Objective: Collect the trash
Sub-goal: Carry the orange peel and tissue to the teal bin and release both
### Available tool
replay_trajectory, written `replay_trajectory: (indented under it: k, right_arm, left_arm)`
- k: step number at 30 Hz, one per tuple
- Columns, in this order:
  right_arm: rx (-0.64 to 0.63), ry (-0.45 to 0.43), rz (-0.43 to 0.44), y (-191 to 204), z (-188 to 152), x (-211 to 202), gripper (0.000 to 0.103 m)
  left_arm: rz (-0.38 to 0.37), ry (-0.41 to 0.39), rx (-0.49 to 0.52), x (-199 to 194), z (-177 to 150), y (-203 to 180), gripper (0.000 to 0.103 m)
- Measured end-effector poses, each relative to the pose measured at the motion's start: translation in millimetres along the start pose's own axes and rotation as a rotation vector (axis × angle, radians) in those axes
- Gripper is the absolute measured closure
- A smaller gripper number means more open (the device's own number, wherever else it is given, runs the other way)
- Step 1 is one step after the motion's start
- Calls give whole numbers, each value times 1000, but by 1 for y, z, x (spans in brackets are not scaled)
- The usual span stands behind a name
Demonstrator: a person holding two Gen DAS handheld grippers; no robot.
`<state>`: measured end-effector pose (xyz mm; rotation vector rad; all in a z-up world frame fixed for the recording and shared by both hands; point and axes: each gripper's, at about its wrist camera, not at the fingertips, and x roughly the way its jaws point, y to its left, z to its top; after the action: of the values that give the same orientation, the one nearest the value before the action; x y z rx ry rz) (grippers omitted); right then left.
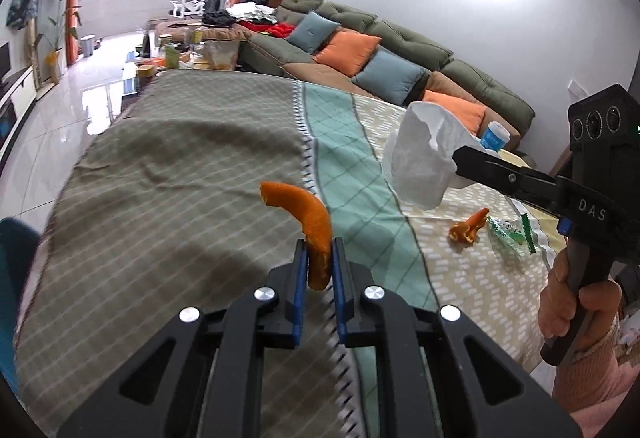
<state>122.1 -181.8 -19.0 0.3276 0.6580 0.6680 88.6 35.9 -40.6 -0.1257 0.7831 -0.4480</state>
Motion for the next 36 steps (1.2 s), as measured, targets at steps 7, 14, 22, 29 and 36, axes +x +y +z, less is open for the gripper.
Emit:
replay_trajectory:
  k: [7,14,22,29,36]
  right_arm:
    - [-27,36,68,25,-6,19,96]
    - [-58,70,111,46,-9,38,96]
    - [-90,98,147,66,-10,56,96]
    - [-113,117,176,79,-10,70,96]
    - [-145,138,212,97,-9,86,96]
  left_arm:
    - [49,-38,-29,-32,-12,22,90]
    - [90,-61,-62,-55,-21,44,90]
    - [124,-86,-91,-74,-26,62,90]
    - [158,-103,-115,-86,-29,73,90]
    - [193,-123,-141,-99,-32,88,90]
